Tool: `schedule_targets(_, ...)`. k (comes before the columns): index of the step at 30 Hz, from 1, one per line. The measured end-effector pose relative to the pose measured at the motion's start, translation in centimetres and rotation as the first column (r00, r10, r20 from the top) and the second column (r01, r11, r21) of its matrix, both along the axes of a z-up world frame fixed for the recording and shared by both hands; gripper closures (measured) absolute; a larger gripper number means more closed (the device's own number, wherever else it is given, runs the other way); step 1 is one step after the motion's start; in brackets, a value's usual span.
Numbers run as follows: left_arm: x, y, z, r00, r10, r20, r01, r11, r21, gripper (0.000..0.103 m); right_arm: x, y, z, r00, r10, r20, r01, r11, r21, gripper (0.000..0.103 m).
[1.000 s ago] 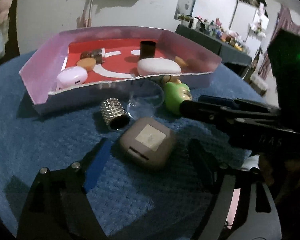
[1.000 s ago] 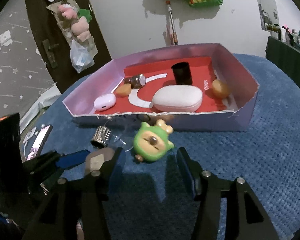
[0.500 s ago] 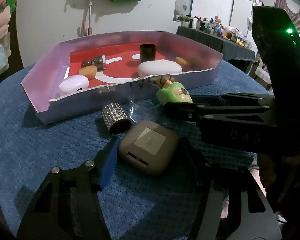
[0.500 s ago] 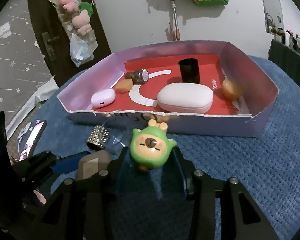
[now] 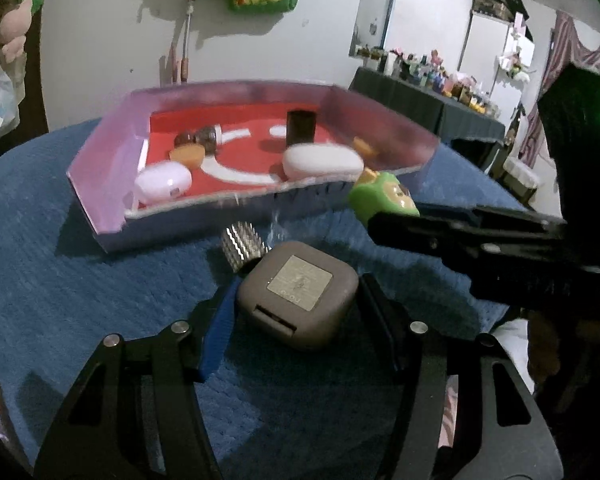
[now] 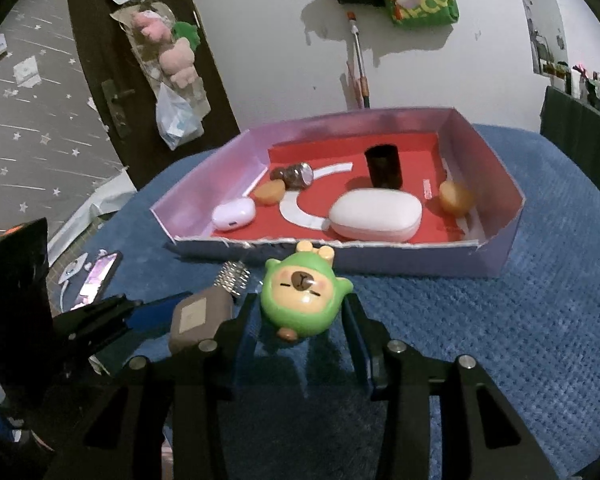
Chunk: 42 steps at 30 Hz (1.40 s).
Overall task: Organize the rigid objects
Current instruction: 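Lift the green frog and brown eyeshadow case toward the red box with both tools, then lower the frog into the box with the right tool while the left tool lowers the eyeshadow case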
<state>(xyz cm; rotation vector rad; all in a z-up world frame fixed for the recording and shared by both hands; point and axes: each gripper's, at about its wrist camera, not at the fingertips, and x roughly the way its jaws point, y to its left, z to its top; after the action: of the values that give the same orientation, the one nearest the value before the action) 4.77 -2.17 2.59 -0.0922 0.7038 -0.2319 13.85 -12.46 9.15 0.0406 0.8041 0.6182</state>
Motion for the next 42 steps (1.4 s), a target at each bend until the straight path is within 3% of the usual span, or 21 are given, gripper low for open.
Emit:
schedule_targets(15,3.2,1.5,3.7,0.999,0.027,0.020,-0.027,1.000,-0.001,0.045,1.7,0.5,2.2,0.999,0.047,0.011,-0.048,0.998,0.040,0.058)
schedule_targets(23,5.9,2.4,4.0,0.999,0.042,-0.033,-0.042,0.999,-0.015,0.045,4.0,1.2,2.3,0.997,0.079,-0.017,-0.079,0.997,0.018,0.058)
schedule_targets(31,9.3,3.9,2.4,0.989,0.037,-0.143,-0.045,0.997,-0.055,0.045,8.0,1.5,1.6,0.981,0.131,-0.141,-0.132,0.991,0.005,0.058)
schedule_targets(42,11.8,4.5,0.8,0.973,0.045,-0.225,-0.052,0.998,-0.025,0.045,11.1,3.6,-0.9,0.942,0.185,-0.278,-0.201,0.979,-0.031,0.058)
